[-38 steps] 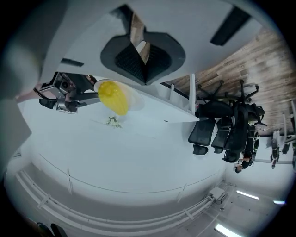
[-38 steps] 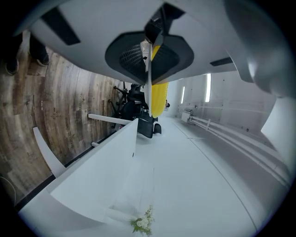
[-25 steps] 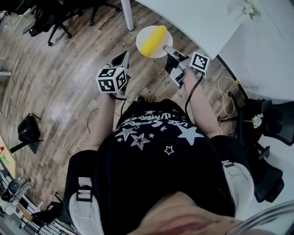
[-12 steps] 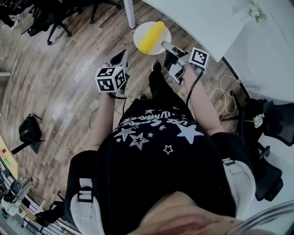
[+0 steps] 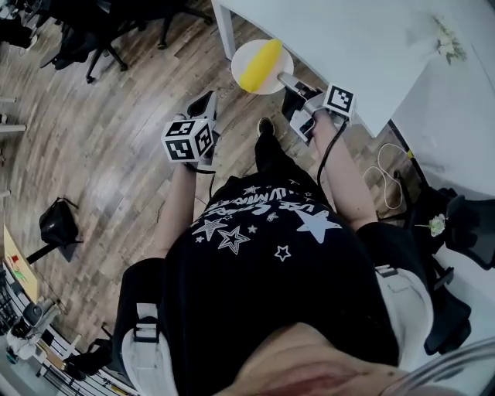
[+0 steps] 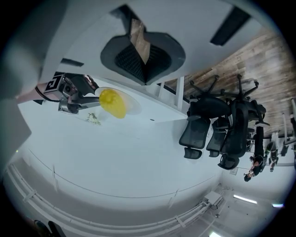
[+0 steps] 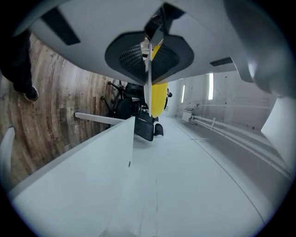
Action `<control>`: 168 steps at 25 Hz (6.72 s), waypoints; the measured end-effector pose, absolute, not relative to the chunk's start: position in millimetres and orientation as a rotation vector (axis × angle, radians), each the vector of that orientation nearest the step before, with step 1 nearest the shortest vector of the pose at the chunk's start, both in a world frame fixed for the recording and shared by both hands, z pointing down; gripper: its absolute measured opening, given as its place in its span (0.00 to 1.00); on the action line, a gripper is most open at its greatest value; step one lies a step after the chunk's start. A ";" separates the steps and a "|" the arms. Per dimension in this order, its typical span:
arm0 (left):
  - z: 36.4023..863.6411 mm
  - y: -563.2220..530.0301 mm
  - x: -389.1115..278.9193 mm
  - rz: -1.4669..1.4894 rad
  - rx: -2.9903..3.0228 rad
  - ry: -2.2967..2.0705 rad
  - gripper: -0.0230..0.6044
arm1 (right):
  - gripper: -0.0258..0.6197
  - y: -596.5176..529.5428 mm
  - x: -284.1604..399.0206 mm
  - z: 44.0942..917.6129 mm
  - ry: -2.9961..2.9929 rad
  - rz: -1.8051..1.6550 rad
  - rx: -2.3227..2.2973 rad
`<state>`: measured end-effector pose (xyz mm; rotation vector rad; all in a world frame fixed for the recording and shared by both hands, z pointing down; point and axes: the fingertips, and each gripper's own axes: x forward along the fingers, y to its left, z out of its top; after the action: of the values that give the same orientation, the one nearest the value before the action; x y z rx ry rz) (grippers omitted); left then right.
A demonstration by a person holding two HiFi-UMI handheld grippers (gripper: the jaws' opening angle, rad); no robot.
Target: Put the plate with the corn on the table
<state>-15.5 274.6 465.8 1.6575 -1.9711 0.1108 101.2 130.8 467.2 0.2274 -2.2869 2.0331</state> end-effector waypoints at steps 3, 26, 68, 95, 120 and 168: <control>467.8 235.8 -33.1 0.121 1.654 -1.970 0.04 | 0.09 92.1 84.5 471.4 -2.278 2.039 0.227; 474.5 -12.6 -108.7 0.224 1.669 -1.939 0.04 | 0.09 -145.6 -2.2 487.4 -2.286 2.032 0.182; 535.8 -273.7 -312.5 0.443 2.007 -1.481 0.04 | 0.09 -309.9 -160.2 547.0 -2.350 2.067 0.656; 593.3 -344.1 -365.9 0.519 2.039 -1.307 0.04 | 0.09 -359.1 -210.2 599.8 -2.237 2.082 0.877; 593.4 -339.2 -352.1 0.528 2.057 -1.263 0.04 | 0.06 -359.3 -200.4 606.2 -2.038 2.074 1.069; 575.5 -332.8 -357.7 0.547 2.087 -1.332 0.04 | 0.28 -352.8 -200.5 609.1 -1.920 1.289 1.108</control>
<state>-357.7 -332.8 575.5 2.0867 -1.3321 0.5474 -200.5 -352.8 609.1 1.1083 -1.9199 1.2885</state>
